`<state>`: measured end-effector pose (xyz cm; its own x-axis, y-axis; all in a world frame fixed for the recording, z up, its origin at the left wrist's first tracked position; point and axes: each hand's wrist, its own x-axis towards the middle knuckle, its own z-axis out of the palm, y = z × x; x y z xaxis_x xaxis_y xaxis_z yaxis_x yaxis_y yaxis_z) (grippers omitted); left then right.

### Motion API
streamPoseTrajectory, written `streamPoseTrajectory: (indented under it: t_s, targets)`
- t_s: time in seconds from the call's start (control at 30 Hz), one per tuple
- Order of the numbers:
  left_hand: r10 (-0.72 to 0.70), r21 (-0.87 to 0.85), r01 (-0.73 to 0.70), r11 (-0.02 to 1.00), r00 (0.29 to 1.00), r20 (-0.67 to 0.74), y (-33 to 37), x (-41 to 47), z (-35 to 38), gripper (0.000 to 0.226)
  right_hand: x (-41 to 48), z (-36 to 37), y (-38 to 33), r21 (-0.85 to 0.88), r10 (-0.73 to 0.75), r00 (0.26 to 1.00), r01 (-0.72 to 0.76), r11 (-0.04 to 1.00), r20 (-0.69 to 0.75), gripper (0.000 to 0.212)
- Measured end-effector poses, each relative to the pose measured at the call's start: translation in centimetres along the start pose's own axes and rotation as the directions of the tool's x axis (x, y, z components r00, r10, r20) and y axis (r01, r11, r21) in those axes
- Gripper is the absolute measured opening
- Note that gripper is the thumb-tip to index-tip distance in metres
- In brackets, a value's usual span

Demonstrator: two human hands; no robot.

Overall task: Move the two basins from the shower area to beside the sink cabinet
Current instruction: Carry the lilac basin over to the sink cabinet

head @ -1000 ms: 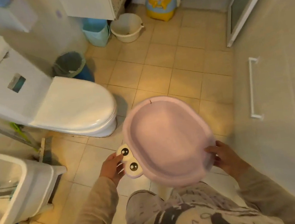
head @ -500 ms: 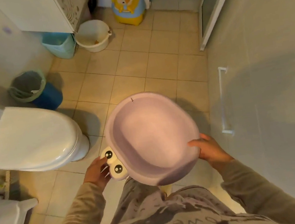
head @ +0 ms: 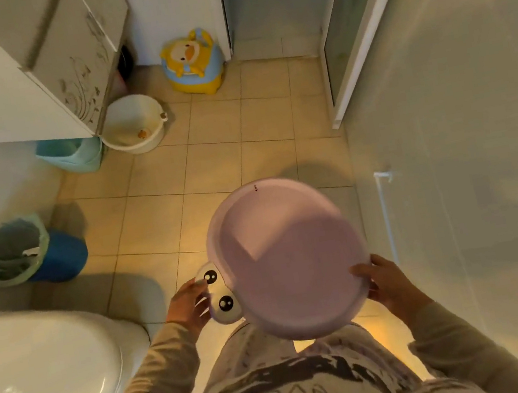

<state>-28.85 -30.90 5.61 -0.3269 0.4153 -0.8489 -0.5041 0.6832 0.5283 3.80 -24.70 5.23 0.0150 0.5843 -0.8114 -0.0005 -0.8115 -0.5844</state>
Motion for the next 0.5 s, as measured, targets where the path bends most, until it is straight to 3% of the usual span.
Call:
streamPoseTrajectory:
  t_s: [0.23,0.5]
  targets:
    - [0.028,0.016,-0.029,0.999,0.997,0.072,10.0,4.7,6.7,0.009,5.3,0.8,-9.3,0.094,0.002,0.999,0.003,0.996,-0.050,0.036]
    - [0.038,-0.088,-0.037,0.995,0.999,0.011,17.9,10.6,14.2,0.019,15.3,1.6,-20.8,0.020,-0.008,0.999,0.007,1.000,0.033,0.033]
